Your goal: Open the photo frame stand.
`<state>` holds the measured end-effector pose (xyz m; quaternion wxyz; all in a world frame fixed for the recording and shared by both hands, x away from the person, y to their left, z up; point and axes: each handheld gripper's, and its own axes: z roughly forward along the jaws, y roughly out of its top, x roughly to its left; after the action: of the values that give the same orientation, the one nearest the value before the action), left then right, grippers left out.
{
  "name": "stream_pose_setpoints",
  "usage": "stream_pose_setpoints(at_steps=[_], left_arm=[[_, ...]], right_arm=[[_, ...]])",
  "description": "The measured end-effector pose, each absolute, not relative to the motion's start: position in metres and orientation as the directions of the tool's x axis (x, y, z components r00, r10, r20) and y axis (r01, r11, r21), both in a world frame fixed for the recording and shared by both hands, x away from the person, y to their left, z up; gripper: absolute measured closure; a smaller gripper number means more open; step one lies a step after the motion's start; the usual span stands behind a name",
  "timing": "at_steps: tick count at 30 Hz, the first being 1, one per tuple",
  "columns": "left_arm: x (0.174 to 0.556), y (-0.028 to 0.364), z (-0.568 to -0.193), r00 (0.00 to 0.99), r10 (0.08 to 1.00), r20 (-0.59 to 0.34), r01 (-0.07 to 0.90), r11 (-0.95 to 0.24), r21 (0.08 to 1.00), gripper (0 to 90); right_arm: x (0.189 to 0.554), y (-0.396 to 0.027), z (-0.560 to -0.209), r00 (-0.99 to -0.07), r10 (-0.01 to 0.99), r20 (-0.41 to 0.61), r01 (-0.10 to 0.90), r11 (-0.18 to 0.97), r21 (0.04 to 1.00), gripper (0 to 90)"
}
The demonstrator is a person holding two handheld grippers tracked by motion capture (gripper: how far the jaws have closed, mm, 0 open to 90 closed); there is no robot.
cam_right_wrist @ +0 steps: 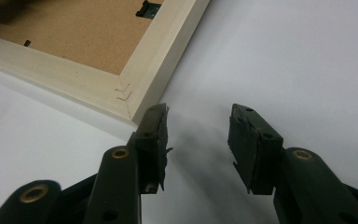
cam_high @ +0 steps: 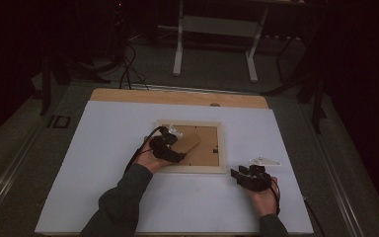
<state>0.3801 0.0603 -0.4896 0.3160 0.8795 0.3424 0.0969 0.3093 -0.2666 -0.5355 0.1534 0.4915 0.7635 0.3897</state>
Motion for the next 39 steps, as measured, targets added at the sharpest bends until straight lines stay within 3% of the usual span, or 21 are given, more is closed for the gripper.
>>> stream_pose_setpoints(at_steps=[39], left_arm=[[0.358,0.055,-0.484,0.735,0.675,0.064,0.466,-0.573,0.674,37.7]], right_arm=[[0.31,-0.268,-0.536,-0.458,0.874,0.162,0.635,0.195,0.747,55.7]])
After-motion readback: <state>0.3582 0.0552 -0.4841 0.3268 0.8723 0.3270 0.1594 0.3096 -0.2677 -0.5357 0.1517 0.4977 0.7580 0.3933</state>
